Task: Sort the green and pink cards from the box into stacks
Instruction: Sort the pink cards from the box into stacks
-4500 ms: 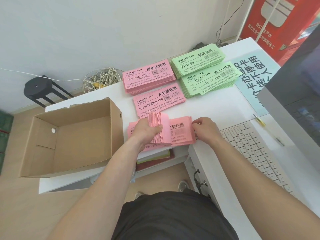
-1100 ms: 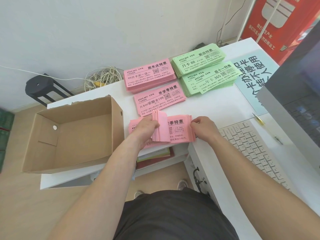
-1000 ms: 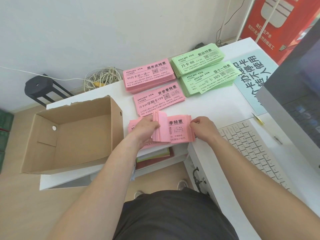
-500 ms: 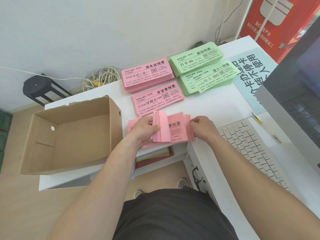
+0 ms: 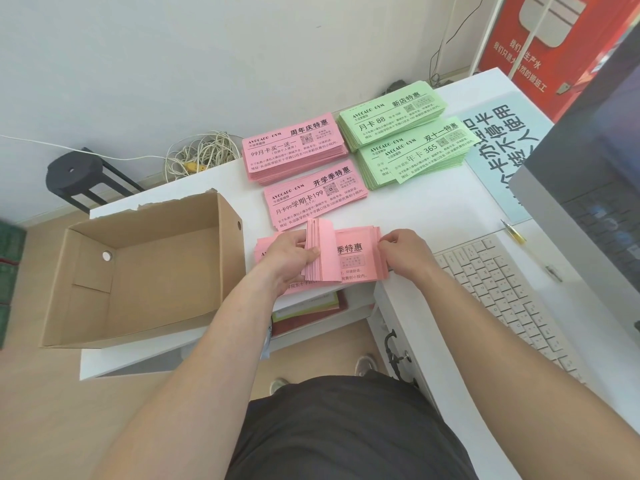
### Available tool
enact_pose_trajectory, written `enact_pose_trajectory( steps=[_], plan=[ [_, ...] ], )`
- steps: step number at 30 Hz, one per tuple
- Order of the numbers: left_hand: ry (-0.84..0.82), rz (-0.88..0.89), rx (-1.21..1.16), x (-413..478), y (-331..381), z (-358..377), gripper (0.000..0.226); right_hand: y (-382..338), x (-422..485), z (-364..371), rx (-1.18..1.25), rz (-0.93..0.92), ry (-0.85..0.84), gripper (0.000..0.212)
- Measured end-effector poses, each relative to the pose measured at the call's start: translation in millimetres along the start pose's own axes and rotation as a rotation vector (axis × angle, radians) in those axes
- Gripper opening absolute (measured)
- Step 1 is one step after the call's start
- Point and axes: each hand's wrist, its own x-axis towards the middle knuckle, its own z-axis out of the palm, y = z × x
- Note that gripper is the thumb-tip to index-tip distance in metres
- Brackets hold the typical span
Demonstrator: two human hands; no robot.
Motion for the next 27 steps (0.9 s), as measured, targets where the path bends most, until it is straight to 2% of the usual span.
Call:
enact_pose_trajectory(
  steps=[20, 27],
  plan=[
    [-0.033, -0.018, -0.054, -8.0, 10.9, 2.7, 0.031, 1.5, 2.4, 0.1, -0.004, 0.0, -0.007, 0.025],
    [-0.064, 0.011, 0.029, -11.5, 16.4, 1.0, 0.024, 1.7, 3.4, -0.4, 0.004, 0.0, -0.01, 0.024]
  ],
)
